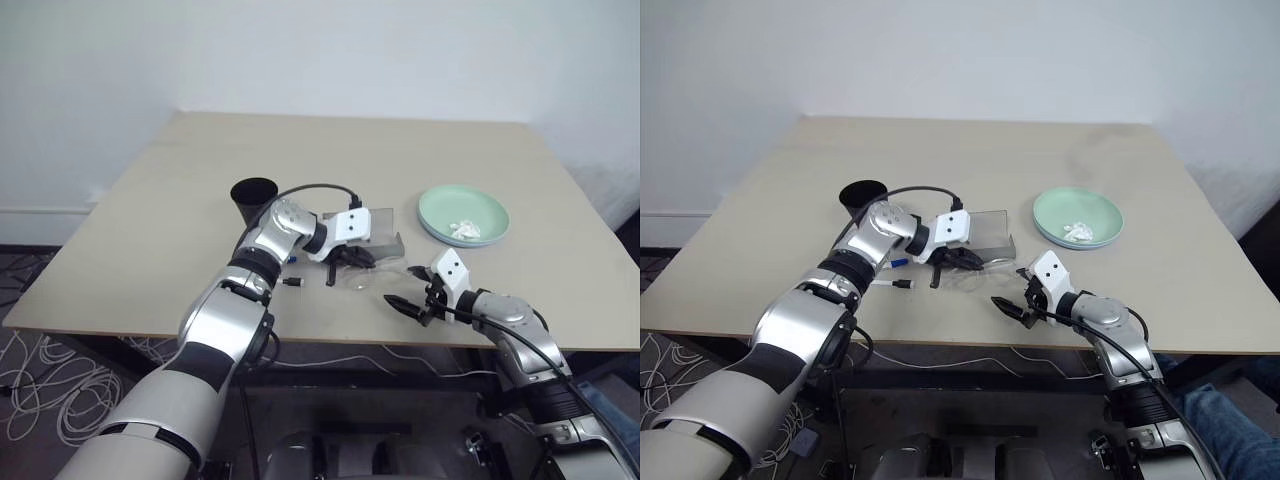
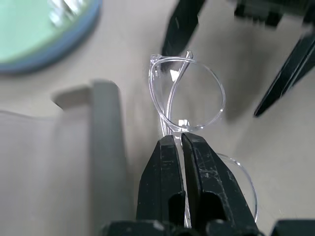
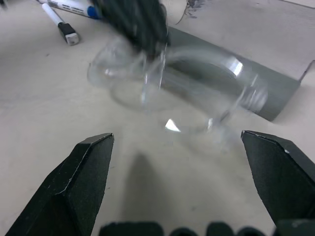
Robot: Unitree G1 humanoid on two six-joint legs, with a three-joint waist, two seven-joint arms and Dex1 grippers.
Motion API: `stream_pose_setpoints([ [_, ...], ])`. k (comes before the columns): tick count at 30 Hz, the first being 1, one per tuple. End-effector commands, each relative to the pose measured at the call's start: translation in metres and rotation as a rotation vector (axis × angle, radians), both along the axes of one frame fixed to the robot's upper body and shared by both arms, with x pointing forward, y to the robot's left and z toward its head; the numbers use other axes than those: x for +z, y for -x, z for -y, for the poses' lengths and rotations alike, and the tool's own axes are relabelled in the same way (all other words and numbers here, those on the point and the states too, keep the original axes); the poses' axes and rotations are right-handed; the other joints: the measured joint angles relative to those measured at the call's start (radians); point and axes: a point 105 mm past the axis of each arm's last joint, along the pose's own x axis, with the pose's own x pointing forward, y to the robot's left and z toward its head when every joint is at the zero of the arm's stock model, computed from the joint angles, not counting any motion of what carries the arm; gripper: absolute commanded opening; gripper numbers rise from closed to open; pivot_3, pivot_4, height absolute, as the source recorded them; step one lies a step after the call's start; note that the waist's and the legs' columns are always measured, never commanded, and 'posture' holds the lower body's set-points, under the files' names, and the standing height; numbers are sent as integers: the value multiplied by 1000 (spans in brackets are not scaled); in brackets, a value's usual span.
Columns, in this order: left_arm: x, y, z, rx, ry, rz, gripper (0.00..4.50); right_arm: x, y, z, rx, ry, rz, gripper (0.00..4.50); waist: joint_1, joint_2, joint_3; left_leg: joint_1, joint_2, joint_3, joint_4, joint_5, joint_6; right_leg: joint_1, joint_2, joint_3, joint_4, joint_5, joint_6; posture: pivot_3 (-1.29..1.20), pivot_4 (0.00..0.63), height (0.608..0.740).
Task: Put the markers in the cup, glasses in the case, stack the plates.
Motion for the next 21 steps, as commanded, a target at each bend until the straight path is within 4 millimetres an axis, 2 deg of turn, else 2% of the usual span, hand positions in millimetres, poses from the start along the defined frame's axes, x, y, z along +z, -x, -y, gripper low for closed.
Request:
stream_pose_setpoints([
  [1, 25, -8, 3, 11, 56, 71, 29, 20, -8, 3, -9, -24, 72, 4500, 0, 0, 0, 0, 0, 0, 0, 0, 0, 0, 0, 0, 0, 0, 1, 0, 0, 734],
  [4, 31, -12, 2, 42, 73, 74, 29, 20, -8, 3, -8, -24, 72, 4500, 0, 0, 0, 0, -1, 0, 0, 0, 0, -1, -1, 0, 0, -1, 1, 0, 0, 734],
  [8, 48, -22, -2, 97, 100, 138, 29, 19, -8, 3, -9, -22, 72, 4500, 0, 0, 0, 0, -1, -1, 0, 0, -1, -1, -1, 0, -1, -1, 1, 0, 0, 734],
  [12, 57, -35, -4, 174, 77, 250, 29, 19, -8, 3, -8, -22, 71, 4500, 1, 0, 0, 0, -2, -1, 0, 0, 0, 0, -1, 0, -1, -1, 1, 0, 0, 734],
  [16, 48, -43, -6, 215, -5, 352, 29, 20, -7, 3, -10, -24, 72, 4500, 1, 0, 0, 0, -2, -1, -1, -1, 0, 0, -2, 0, -1, -1, 1, 0, 0, 734],
  [21, 31, -45, -8, 226, -78, 394, 29, 19, -6, 3, -21, -30, 72, 4500, 1, 0, 0, 0, -2, -1, -1, -1, -1, -1, -2, 0, -1, -2, 2, 0, 0, 734],
])
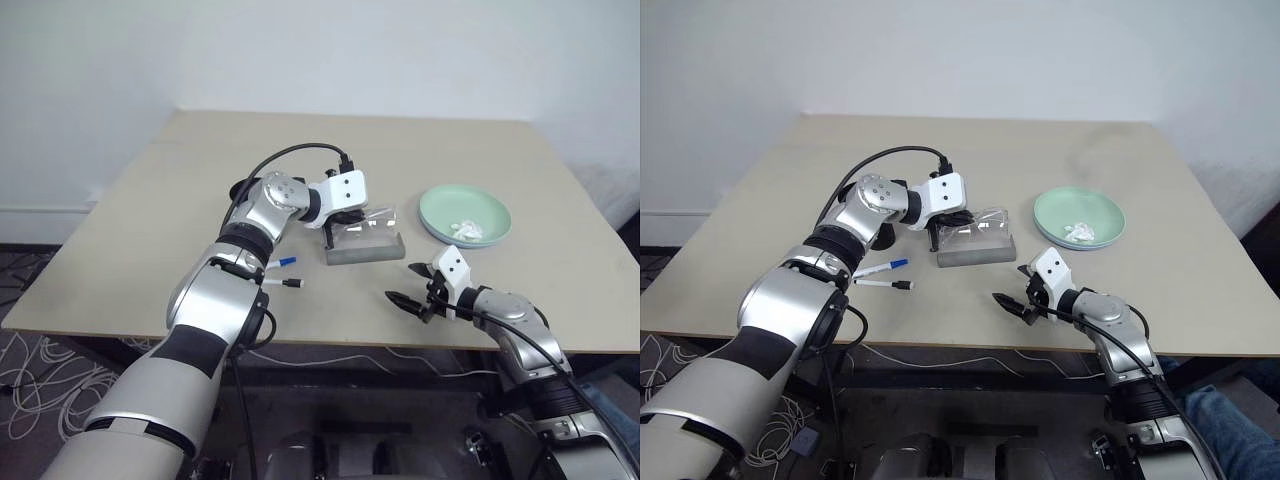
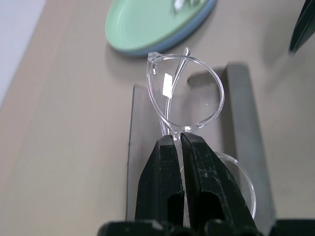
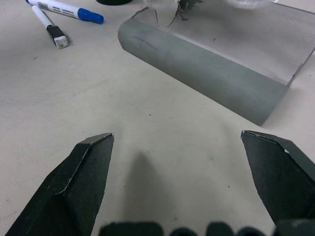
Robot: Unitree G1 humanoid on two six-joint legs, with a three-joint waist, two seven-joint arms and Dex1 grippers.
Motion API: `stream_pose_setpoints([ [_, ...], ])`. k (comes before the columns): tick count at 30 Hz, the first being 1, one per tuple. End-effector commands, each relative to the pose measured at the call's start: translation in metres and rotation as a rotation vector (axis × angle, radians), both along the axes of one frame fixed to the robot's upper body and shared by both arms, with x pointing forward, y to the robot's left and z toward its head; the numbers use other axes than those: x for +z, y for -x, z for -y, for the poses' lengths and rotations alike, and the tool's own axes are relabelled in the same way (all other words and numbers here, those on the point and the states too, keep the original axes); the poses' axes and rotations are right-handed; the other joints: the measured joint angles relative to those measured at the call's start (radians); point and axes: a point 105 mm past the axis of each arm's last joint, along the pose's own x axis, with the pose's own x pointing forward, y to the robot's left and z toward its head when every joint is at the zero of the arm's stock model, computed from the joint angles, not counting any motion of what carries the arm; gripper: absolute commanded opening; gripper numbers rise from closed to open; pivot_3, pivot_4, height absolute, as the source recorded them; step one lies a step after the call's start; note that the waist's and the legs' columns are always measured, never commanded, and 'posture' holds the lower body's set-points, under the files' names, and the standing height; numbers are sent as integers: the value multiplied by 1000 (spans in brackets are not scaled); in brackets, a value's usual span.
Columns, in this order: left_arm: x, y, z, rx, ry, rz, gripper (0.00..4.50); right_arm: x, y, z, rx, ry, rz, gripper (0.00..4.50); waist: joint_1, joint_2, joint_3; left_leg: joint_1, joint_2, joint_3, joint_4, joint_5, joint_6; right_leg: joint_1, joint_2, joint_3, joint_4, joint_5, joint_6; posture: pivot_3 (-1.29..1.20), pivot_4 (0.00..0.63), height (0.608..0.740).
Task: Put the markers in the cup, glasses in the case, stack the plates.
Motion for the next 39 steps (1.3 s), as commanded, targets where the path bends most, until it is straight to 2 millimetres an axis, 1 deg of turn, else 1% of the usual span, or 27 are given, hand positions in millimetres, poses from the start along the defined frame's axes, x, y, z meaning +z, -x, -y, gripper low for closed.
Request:
stream_pose_setpoints([
  [1, 2, -2, 5, -6, -21, 65, 29, 17, -2, 1, -15, -30, 61, 4500, 0, 0, 0, 0, 0, 0, 0, 0, 0, 0, 0, 0, 0, 0, 0, 0, 0, 734],
  [7, -3, -5, 9, 4, -63, 145, 29, 14, 4, 3, -35, -35, 53, 4500, 0, 0, 0, 0, 0, 0, 0, 0, 0, 0, 0, 0, 0, -1, 0, 0, 0, 734],
  [15, -2, -6, 18, -19, -85, 220, 29, 10, 11, 0, -50, -45, 40, 4500, 0, 0, 0, 0, -1, 0, 0, 0, -1, 0, -1, 0, 0, -1, 0, 0, 0, 734],
  [17, -6, -5, 17, -35, -125, 244, 29, 10, 13, -2, -51, -47, 38, 4500, 0, 0, 0, 0, -1, 0, 0, 0, -1, 0, -1, 0, 0, -1, 0, 0, 0, 734],
  [23, -19, -4, 12, -36, -170, 242, 29, 11, 15, -4, -58, -54, 38, 4500, 0, 0, 0, 0, -1, 0, 0, -1, -1, 0, -1, 0, 0, -2, 0, 0, 0, 734],
  [27, -26, -1, 11, -40, -176, 194, 29, 12, 16, -4, -64, -54, 38, 4500, 0, 0, 0, 0, -1, 0, 0, -1, -1, 0, -1, 0, 0, -2, 1, 0, 0, 734],
  [33, -34, 6, 11, -34, -127, 79, 29, 12, 17, -3, -70, -54, 38, 4500, -1, 0, 0, 0, -2, -1, 0, -1, -1, 0, -2, -1, 0, -3, 1, 0, 0, 734],
  [36, -37, 11, 13, -24, -64, -47, 29, 12, 18, -2, -74, -54, 39, 4500, -1, 0, 0, 0, -2, -1, 0, -1, -1, 0, -2, -1, 0, -3, 1, 0, 0, 734],
  [39, -39, 15, 12, -27, -37, -122, 29, 12, 18, -3, -75, -54, 39, 4500, -1, 0, 0, 0, -3, -1, 0, -2, -1, 0, -2, -1, 0, -3, 1, 0, 0, 734],
])
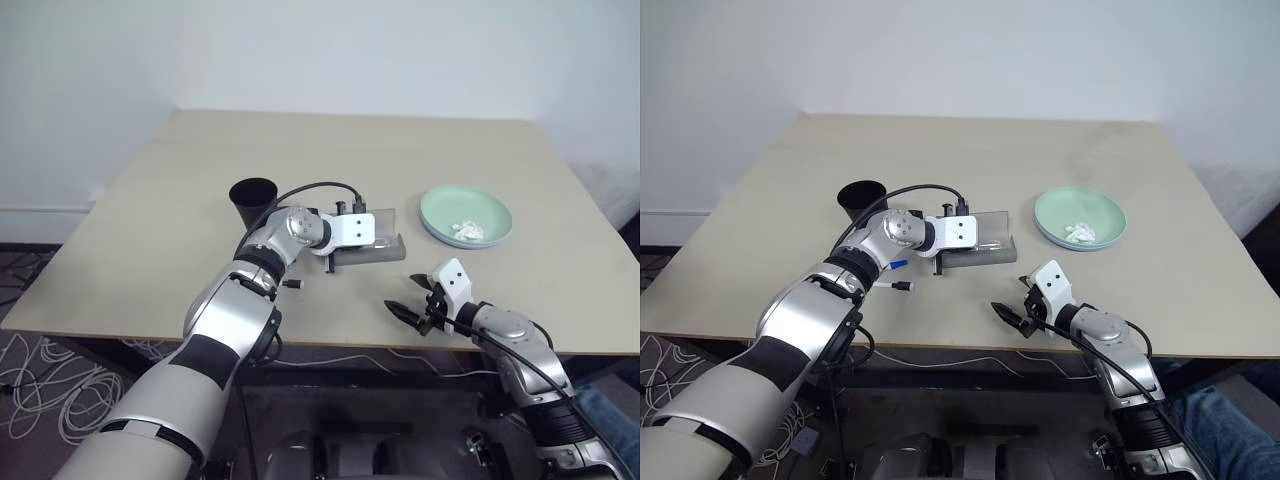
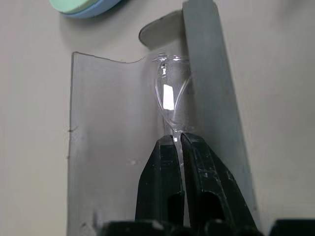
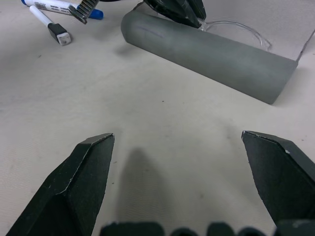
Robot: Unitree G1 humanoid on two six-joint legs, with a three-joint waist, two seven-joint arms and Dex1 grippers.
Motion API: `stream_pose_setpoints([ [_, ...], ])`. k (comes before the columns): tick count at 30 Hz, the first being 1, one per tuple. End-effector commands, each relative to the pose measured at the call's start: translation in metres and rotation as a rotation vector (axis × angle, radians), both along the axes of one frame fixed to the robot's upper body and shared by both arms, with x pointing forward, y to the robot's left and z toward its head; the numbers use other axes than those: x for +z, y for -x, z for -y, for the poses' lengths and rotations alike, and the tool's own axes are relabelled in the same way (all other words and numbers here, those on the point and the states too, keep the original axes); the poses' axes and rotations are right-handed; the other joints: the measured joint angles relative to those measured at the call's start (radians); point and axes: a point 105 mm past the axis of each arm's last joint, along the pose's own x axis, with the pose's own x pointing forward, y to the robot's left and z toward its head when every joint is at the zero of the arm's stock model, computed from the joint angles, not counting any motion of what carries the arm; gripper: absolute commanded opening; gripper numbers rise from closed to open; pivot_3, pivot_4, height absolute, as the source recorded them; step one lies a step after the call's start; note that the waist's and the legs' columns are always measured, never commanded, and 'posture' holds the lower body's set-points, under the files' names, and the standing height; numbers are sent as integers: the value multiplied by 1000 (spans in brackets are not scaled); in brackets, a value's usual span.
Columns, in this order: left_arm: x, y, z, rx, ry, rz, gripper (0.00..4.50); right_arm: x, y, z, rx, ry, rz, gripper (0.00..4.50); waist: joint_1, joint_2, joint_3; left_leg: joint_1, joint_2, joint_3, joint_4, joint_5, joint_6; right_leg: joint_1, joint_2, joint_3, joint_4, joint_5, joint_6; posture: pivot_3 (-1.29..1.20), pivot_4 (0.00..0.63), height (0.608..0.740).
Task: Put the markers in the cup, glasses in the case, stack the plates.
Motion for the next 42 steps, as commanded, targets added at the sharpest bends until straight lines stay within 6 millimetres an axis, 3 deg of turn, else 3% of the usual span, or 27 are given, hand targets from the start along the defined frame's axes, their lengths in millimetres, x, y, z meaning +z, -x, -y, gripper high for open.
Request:
stream_pose_setpoints([
  [1, 6, 4, 5, -11, 51, -77, 29, 18, -3, 1, -11, -25, 63, 4500, 0, 0, 0, 0, 0, 0, 0, 0, 0, 0, 0, 0, 0, 0, 0, 0, 0, 734],
  [12, 0, 25, 1, -71, 103, -345, 29, 19, -4, -2, -9, -32, 65, 4500, 0, 0, 0, 0, 0, -1, 1, 0, 0, 1, 0, -1, 1, 0, 0, 0, 0, 734],
  [19, -1, 40, 9, -183, 119, -418, 29, 19, -6, 0, -13, -33, 67, 4500, 0, 0, 0, 0, 0, -2, 1, 0, 0, 1, 0, -1, 1, 0, 0, 0, 0, 734],
  [24, 2, 39, 13, -192, 123, -394, 29, 23, -10, 7, -24, -32, 74, 4500, 0, 0, 0, 0, 0, -2, 2, 0, 0, 1, 0, -1, 1, 0, 0, 0, 0, 734],
  [27, 6, 36, 14, -185, 134, -380, 691, 25, -11, 9, -24, -29, 78, 4500, 1, 0, 0, 0, 0, -2, 2, 0, 1, 2, 0, -1, 1, 0, 0, 0, 0, 734],
  [31, 16, 30, 17, -172, 166, -312, 1988, 27, -14, 9, -20, -29, 84, 4500, 1, 0, 0, 0, 0, -2, 3, -1, 1, 2, 0, -1, 2, 0, 0, 0, 0, 734],
  [38, 55, 11, 25, -108, 313, -189, 1988, 28, -14, 8, -9, -31, 86, 4500, 2, 0, 0, 0, 0, -2, 4, -1, 2, 2, -1, -1, 2, 0, 0, 0, 0, 734],
  [42, 75, -12, 12, 36, 296, -8, 1988, 31, -14, 8, 1, -33, 93, 4500, 1, 0, 0, 0, -1, -2, 4, -2, 3, 2, -1, 0, 2, 0, 0, 0, 0, 734],
])
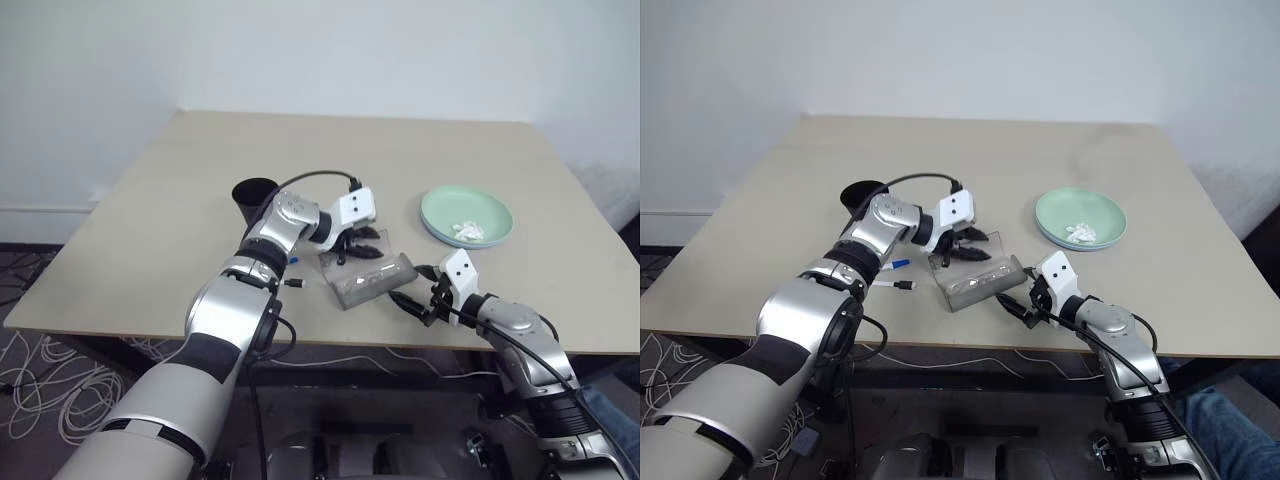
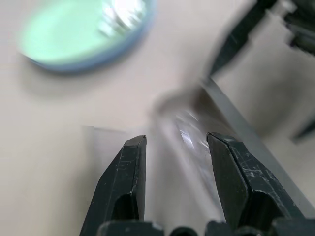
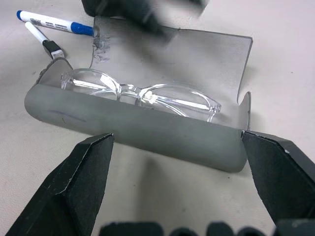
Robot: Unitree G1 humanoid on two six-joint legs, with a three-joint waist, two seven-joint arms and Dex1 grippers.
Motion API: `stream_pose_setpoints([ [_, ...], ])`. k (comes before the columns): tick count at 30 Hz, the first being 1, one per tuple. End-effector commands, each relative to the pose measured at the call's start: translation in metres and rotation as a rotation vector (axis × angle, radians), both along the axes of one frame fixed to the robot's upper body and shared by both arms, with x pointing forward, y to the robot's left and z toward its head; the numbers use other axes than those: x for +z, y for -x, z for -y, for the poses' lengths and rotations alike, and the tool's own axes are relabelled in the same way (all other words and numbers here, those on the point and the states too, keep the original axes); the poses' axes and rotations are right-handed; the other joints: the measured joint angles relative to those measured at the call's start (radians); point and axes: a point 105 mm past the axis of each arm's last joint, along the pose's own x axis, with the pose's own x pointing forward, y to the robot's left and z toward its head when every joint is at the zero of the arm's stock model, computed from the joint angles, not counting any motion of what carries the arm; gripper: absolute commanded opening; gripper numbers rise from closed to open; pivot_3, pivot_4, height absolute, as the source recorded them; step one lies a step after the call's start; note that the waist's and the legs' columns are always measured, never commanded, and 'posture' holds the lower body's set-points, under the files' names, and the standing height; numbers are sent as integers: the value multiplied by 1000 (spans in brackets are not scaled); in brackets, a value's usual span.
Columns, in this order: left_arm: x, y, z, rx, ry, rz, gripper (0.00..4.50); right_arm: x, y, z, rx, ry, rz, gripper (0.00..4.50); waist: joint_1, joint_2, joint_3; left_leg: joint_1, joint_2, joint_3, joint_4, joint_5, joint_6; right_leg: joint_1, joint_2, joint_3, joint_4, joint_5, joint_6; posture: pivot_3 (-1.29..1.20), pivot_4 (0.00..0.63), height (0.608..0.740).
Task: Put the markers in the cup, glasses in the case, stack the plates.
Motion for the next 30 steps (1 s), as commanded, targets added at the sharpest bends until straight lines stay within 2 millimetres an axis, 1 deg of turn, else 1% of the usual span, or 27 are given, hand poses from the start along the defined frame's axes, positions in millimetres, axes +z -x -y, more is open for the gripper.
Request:
stream_pose_setpoints([
  [1, 35, -21, -8, 115, 4, 169, 1988, 20, -5, 1, 12, -20, 69, 4500, 0, 0, 0, 0, 0, 0, 0, 0, 0, 0, 0, 0, 0, 0, 0, 0, 0, 734],
  [3, 35, -28, -16, 173, -44, 209, 1616, 21, -6, 1, 13, -19, 73, 4500, 0, 0, 0, 0, 0, 0, 0, 0, 0, 0, 0, 0, 0, 0, 0, 0, 0, 734],
  [4, 32, -32, -22, 204, -98, 243, 1436, 22, -6, 1, 14, -18, 76, 4500, 0, 0, 0, 0, 0, 0, 0, 0, 0, 0, 0, 0, 1, 0, 0, 0, 0, 734],
  [8, 14, -38, -41, 230, -309, 342, 46, 24, -7, 0, 17, -16, 84, 4500, 1, 0, 0, 0, -1, 0, 0, 0, 0, 0, 0, 0, 0, 0, 0, 0, 0, 734],
  [11, -3, -37, -51, 225, -416, 344, 46, 26, -8, 0, 18, -15, 91, 4500, 1, 0, 0, 0, -2, 0, 0, 0, 0, 0, -1, -1, 0, 0, 0, 0, 0, 734],
  [13, -14, -33, -54, 204, -449, 304, 46, 28, -9, 0, 18, -15, 98, 4500, 1, 0, 0, 0, -3, 0, 0, 0, 0, 0, -1, 0, 0, 0, 0, 0, 0, 734],
  [17, -33, -19, -50, 162, -403, 129, 46, 40, -9, 0, 20, -50, 128, 4500, 0, 0, 0, 0, -6, 0, 0, 0, 0, 0, -1, -1, 1, 0, 0, 0, 0, 734],
  [19, -38, -12, -47, 132, -367, 47, 46, 49, -9, 1, 21, -86, 147, 4500, 0, 0, 0, 0, -6, 0, 1, 0, 0, 0, -2, -1, 1, 0, 0, 0, 0, 734],
  [22, -34, -10, -43, 139, -293, -1, 46, 55, -10, 3, 19, -114, 155, 4500, -1, 0, 0, 0, -6, 0, 2, 0, 0, 0, -2, -1, 1, 0, 0, 0, 0, 734],
  [27, -14, -7, -28, 120, -100, -92, 46, 54, -12, 9, 9, -98, 149, 4500, 0, 0, 0, 0, -5, -2, 2, 0, 1, 2, -3, -3, 2, 0, 0, 0, 0, 734],
  [30, -2, 1, -16, 51, 1, -144, 46, 54, -13, 11, 6, -95, 149, 4500, 0, 0, 0, 0, -6, -4, 2, -1, 1, 2, -6, -4, 3, -1, 1, 0, 0, 734],
])
